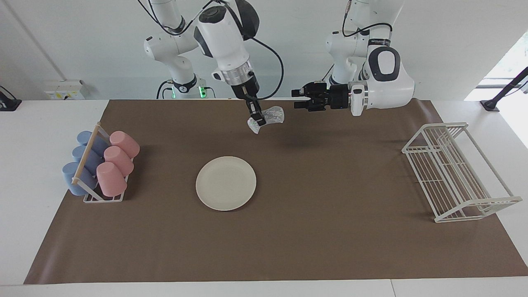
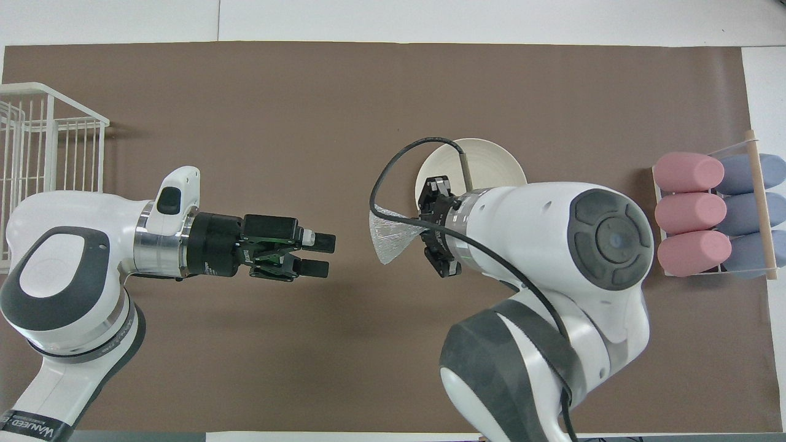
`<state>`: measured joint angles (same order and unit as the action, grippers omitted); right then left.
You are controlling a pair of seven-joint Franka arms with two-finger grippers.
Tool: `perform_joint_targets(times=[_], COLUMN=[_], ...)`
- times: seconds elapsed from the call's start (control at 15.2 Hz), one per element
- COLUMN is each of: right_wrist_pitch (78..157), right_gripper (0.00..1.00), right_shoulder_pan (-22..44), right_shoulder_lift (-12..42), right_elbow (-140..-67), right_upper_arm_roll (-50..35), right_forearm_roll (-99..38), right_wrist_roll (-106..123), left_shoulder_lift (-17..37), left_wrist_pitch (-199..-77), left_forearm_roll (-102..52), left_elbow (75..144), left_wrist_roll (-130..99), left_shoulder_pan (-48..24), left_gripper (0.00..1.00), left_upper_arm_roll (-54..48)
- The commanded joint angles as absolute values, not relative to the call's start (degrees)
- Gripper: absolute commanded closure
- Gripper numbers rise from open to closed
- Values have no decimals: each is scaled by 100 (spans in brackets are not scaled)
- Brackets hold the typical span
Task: Wipe plate with sponge
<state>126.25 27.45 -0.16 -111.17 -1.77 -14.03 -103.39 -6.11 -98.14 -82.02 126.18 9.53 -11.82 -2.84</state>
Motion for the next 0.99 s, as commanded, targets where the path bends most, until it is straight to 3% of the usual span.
perform_joint_targets(times=[0.0,0.33,0.66,0.92], right_wrist_pitch=[13076,14456,15300,15636], right_gripper=[100,100,100,100], right_shoulder_pan=[2278,1829,1837,1837], right_shoulder_lift=[385,886,1721,2013], right_elbow=[-11346,-12093,-12050,-12041], right_upper_arm_roll=[-237,-237,-237,-237], right_forearm_roll=[-1450,-1450,-1459,-1459], right_wrist_roll=[-9503,-8483,-8359,-8288], left_shoulder_lift=[-729,-729,-712,-703], left_wrist_pitch=[-9809,-9870,-9879,-10045], left_forearm_roll=[-8096,-7262,-6067,-4678], left_elbow=[12735,12683,12525,12472], left_wrist_roll=[1011,1063,1081,1099], left_shoulder_pan=[-1274,-1178,-818,-730], left_gripper=[0,0,0,0], left_upper_arm_roll=[-211,-211,-211,-211])
